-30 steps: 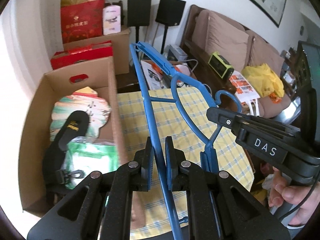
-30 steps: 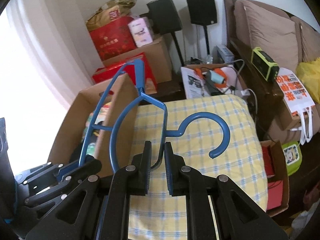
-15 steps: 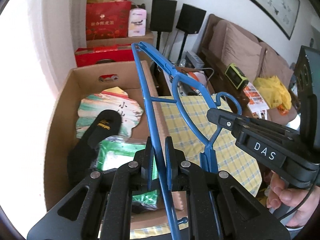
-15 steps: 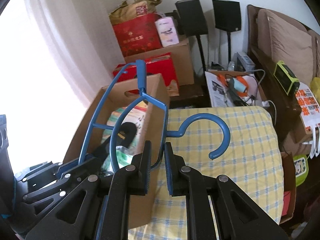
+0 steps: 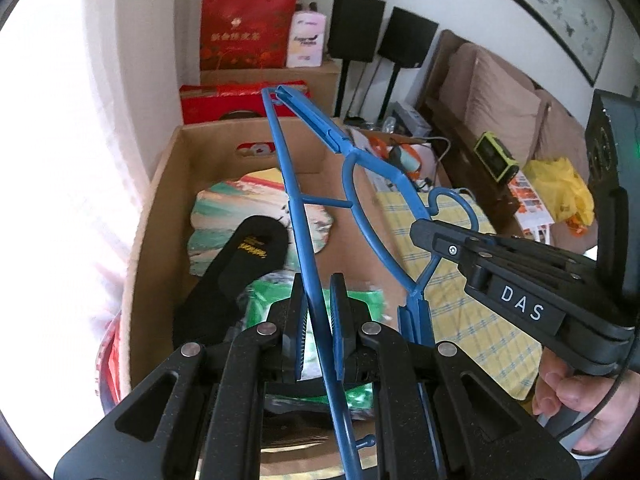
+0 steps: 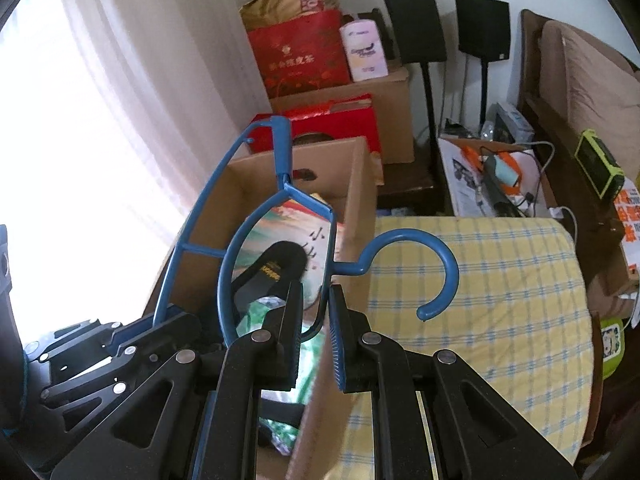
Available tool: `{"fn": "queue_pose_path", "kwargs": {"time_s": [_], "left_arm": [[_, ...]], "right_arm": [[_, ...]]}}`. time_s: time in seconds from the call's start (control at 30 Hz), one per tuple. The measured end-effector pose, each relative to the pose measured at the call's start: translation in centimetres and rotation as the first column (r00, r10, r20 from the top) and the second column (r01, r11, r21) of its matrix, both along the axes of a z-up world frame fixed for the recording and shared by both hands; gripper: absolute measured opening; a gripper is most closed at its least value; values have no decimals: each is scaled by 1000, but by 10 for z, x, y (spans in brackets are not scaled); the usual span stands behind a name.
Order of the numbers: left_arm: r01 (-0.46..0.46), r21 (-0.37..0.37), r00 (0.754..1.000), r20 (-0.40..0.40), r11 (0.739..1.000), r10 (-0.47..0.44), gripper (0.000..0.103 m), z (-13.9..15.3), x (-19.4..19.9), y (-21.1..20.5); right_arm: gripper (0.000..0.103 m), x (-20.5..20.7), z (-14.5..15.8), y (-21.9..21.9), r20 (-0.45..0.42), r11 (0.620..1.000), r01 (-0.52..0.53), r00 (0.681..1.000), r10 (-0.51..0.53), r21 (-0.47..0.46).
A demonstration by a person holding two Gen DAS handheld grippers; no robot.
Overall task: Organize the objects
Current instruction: 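Carry the blue hanger into the box and open the left gripper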
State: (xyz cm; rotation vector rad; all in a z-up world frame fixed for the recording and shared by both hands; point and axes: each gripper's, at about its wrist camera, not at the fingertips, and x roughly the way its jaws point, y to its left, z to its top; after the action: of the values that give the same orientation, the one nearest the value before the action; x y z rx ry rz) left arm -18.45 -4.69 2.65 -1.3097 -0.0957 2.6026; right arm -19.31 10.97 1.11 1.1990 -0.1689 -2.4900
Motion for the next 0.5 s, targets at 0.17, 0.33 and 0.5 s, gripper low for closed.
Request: {"fn": "queue_pose_path", "kwargs": {"time_s": [0.17,0.33,0.5], "left_arm": [[-17,-14,1000,25,1000,17,10,-14,-9,-18],[-39,-14,998,52,999,40,10,-30,-19,-34],[-60,-15,995,74,998,61,10,-44,-28,-46]], "right_arm": [[12,-13,-13,-24,27,1000,-22,999,22,8],[12,-25,-27,-42,52,999,-41,998,41,11],[12,-34,-39,-57,60,998,-63,996,61,30]]}}
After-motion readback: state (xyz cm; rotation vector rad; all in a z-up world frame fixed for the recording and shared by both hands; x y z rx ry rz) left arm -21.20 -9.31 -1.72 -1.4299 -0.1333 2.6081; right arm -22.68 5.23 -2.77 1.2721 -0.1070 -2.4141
